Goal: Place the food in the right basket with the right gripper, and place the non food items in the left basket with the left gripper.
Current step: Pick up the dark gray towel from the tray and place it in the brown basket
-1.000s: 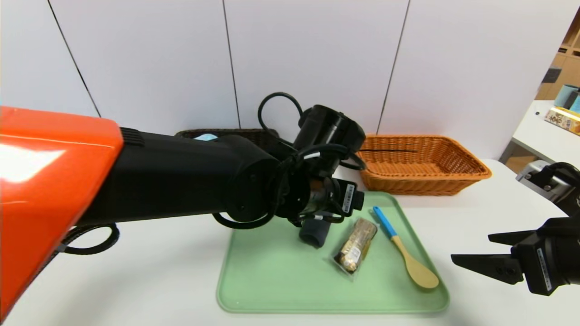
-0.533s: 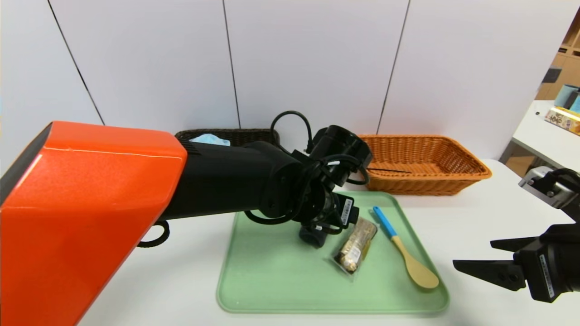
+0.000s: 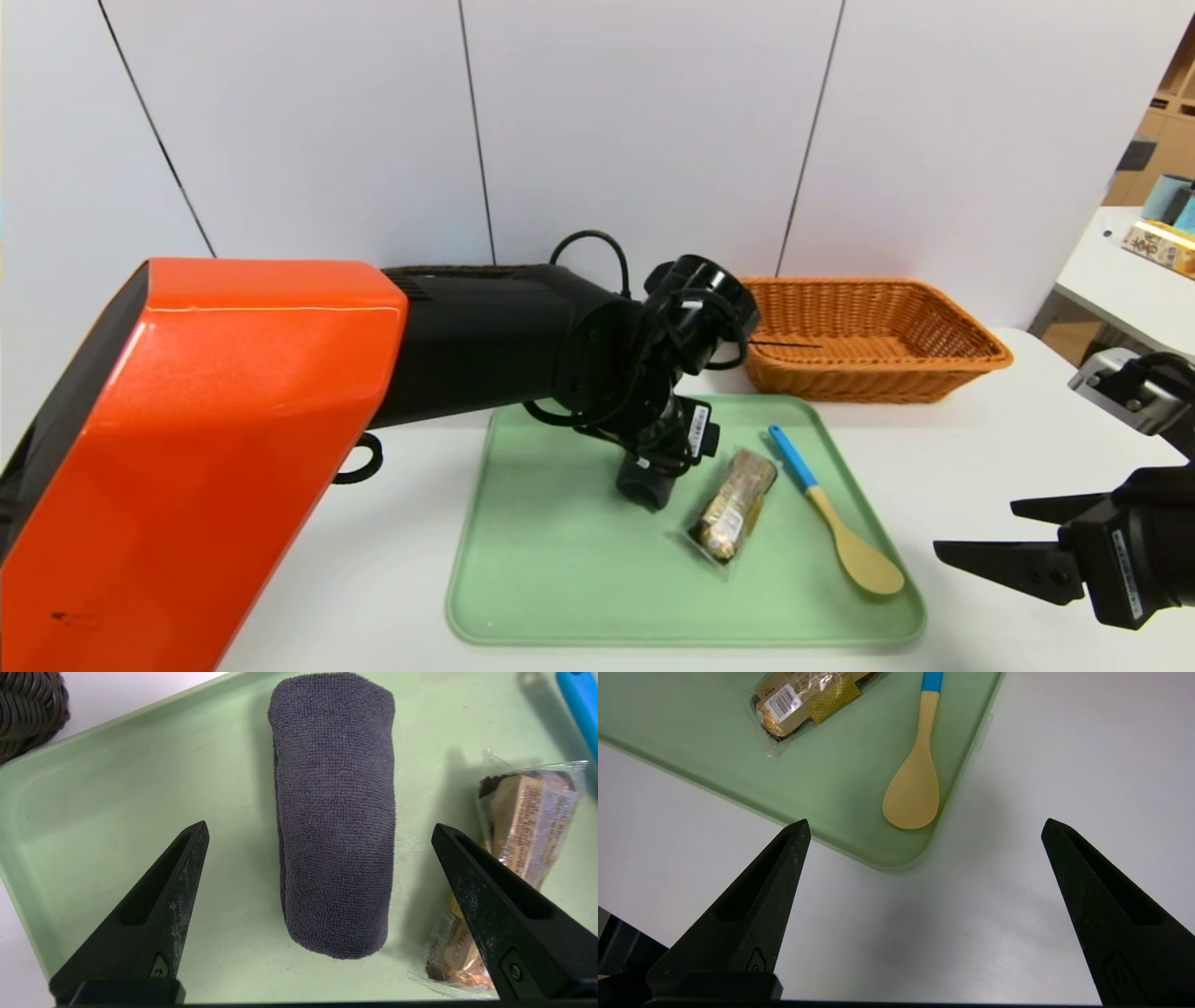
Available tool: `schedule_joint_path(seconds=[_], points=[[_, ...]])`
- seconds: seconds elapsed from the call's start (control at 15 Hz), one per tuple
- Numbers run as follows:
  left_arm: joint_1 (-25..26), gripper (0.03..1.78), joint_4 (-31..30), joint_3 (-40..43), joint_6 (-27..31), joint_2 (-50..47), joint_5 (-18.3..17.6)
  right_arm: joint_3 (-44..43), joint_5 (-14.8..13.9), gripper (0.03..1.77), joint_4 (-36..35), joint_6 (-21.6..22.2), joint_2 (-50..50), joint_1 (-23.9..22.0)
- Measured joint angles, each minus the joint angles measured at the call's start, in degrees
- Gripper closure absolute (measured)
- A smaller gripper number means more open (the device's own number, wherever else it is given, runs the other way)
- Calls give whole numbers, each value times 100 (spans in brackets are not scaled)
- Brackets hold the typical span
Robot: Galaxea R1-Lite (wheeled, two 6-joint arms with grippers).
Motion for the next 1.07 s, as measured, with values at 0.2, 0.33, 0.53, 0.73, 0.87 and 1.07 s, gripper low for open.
schedule_joint_path(seconds=[0.2,0.33,0.53,0.73,0.87,1.07], points=[[37,12,55,-38,-17,94,11,89,-6,9,-184,0,0,0],[39,12,38,-43,-17,144,16,111,-5,9,-193,-2,0,2],[41,12,-15,-46,-24,204,5,168,0,9,-201,0,0,2],[37,12,-37,-49,-46,249,-12,188,0,9,-199,0,0,6],[41,12,-37,-49,-160,260,-56,188,6,9,-199,0,1,6],[69,12,-33,-49,-190,269,-189,191,9,9,-199,0,9,6]])
